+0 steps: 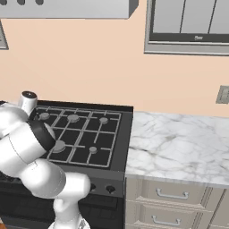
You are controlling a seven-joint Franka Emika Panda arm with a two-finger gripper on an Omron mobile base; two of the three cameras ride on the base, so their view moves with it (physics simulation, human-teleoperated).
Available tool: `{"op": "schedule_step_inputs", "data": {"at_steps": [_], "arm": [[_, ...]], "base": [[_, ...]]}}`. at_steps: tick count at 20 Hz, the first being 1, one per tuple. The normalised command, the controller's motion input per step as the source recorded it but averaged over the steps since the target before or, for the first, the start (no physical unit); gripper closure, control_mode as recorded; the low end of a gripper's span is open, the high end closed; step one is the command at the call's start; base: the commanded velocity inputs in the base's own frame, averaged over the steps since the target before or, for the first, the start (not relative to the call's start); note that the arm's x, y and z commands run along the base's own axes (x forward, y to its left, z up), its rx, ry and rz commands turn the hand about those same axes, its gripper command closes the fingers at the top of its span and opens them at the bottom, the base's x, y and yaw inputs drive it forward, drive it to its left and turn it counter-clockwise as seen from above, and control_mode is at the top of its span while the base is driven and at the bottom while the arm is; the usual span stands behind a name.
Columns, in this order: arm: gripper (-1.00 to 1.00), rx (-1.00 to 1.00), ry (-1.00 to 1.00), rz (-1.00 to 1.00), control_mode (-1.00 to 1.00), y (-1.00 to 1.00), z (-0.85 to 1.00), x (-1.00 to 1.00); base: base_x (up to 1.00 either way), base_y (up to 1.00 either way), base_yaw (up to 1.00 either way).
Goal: Turn on the sink faucet. Then move the lime from the counter to the sink. Turn off the sink. Move the vegetable from the sink to the pot next to the stove. Finally move the pot to the front left burner.
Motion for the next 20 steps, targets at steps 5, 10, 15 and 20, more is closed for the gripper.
{"op": "schedule_step_inputs", "data": {"at_steps": [5, 10, 15, 20], "arm": [[1.00, 0.00, 0.00, 0.00, -1.00, 0.00, 0.00, -0.10], [-1.00, -0.01, 0.00, 0.00, -1.00, 0.00, -0.07, -0.23], [-1.00, 0.00, -0.03, 0.00, -1.00, -0.01, -0.05, 0.00], [-1.00, 0.00, -0.07, 0.00, -1.00, -0.04, 0.01, 0.00]], "base": [[0.00, 0.00, 0.00], [0.00, 0.00, 0.00], [0.00, 0.00, 0.00], [0.00, 0.00, 0.00]]}}
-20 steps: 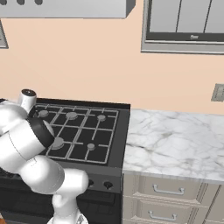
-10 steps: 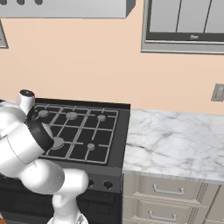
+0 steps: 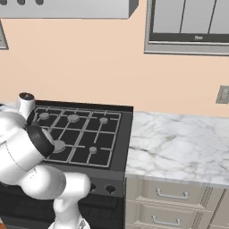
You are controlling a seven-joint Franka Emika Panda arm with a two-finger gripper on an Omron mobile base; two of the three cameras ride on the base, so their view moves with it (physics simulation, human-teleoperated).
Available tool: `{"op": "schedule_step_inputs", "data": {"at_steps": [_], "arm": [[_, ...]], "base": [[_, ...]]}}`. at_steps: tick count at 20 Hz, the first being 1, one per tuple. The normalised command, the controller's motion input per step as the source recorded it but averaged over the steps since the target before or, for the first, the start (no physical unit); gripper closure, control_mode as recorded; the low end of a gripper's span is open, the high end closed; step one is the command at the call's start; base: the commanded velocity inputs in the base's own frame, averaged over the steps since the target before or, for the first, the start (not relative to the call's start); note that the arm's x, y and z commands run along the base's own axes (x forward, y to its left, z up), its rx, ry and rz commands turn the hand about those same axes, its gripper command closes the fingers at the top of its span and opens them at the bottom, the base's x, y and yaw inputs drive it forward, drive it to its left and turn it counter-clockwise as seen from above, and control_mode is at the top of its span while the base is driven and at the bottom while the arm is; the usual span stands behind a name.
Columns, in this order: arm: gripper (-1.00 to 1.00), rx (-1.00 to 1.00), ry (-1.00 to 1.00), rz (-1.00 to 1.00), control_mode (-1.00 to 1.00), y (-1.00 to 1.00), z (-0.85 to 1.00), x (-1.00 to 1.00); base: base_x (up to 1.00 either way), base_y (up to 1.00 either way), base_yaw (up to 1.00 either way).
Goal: Turn on the sink faucet. Then move the lime from the counter to the sink. Turn off the sink. Move the vegetable from the sink to the pot next to the stove. Finally move the pot to the front left burner.
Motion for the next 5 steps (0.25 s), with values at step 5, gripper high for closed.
{"op": "schedule_step_inputs", "data": {"at_steps": [5], "arm": [[-1.00, 0.00, 0.00, 0.00, -1.00, 0.00, 0.20, 0.00]], "base": [[0.00, 0.00, 0.00]]}}
